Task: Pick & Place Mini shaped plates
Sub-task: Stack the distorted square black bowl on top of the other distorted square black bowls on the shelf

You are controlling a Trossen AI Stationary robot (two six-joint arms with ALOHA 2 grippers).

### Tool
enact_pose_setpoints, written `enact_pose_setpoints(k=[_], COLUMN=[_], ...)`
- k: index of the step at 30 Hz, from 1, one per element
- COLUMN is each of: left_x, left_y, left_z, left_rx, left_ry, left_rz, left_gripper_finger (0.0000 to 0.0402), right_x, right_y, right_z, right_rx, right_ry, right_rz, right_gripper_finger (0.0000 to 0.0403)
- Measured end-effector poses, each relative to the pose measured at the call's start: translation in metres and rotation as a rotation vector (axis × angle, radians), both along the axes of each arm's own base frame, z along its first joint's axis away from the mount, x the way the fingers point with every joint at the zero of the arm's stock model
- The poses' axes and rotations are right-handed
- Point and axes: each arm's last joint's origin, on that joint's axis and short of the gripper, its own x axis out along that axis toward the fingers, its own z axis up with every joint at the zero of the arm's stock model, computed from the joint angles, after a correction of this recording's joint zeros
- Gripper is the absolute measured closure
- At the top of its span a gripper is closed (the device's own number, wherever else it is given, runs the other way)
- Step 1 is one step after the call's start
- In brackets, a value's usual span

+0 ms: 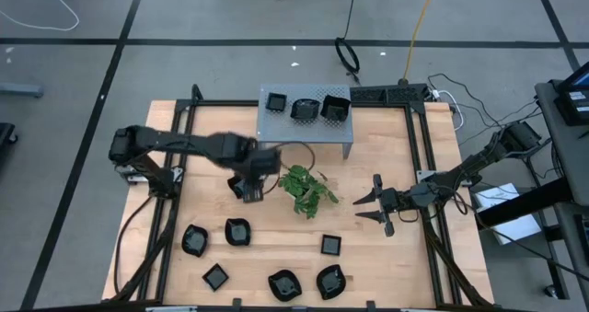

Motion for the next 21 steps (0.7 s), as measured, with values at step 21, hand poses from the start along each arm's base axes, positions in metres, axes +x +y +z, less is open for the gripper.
enact_pose_setpoints(k=[21], left_x=[-0.028], left_y=[-0.041], left_z=[-0.095], left_rx=[0.108], left_ry=[0.011], left_rz=[0.298], left_gripper_finger=[0.0222], right_x=[0.000], right_y=[0.000], right_z=[0.000], right_rx=[0.000], right_ry=[0.000], right_rz=[0.000], right_gripper_finger=[0.0261])
